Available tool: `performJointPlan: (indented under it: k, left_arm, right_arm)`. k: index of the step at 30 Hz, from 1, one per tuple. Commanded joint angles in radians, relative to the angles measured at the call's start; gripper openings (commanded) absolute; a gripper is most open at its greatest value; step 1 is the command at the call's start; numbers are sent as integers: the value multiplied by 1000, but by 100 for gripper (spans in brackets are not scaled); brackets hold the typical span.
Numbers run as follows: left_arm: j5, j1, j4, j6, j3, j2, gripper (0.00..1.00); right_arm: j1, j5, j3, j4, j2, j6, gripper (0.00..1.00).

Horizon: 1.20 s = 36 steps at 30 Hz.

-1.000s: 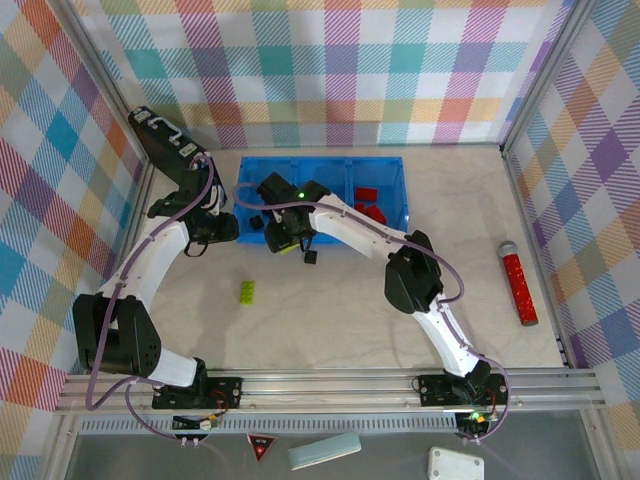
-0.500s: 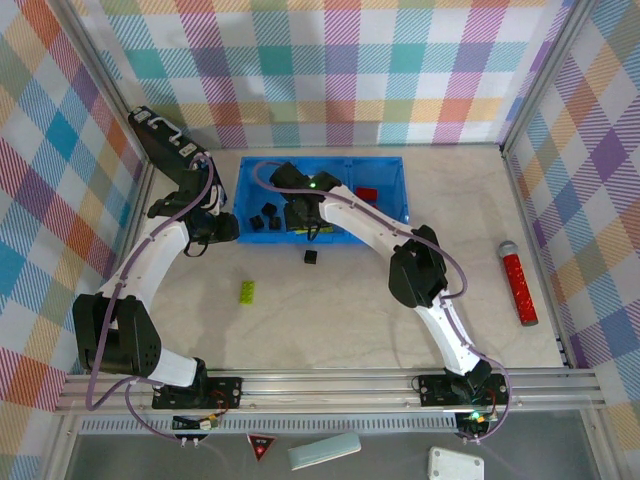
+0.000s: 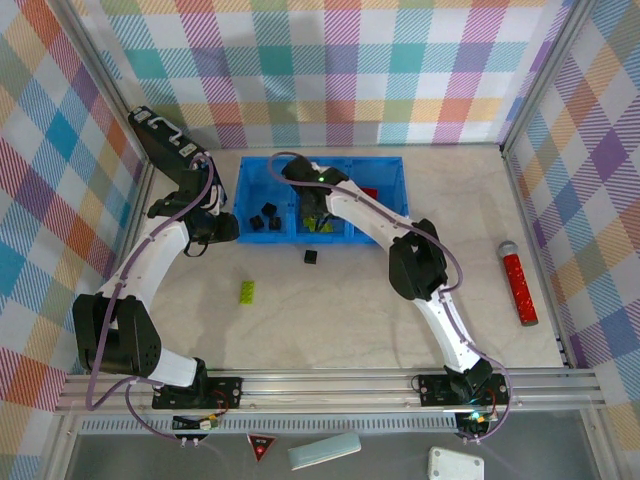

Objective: Sort the legos into containers by color
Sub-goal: Place the lego in the container.

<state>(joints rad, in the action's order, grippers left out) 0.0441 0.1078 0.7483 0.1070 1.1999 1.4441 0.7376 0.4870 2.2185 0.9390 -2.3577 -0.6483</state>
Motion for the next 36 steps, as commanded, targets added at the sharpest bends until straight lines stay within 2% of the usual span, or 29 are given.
performJointPlan:
  k: [1,16,22,36]
  left_arm:
    - [16,-16,-13,-12,-5,-28,45]
    - [20,-19,-13,-12,-3,-21,45]
    - [19,-20,-13,-12,-3,-19,45]
    - [24,-21,-13,-12,-2,-17,45]
  right_arm:
    - [-19,14,5,-17,-28,-21,59]
    - [-55,-24,15,-40,-134,-40,60]
    - [-57,-25,32,-30,-162,-50,65]
    - [-57,-32,47,-19,-92,-29,73]
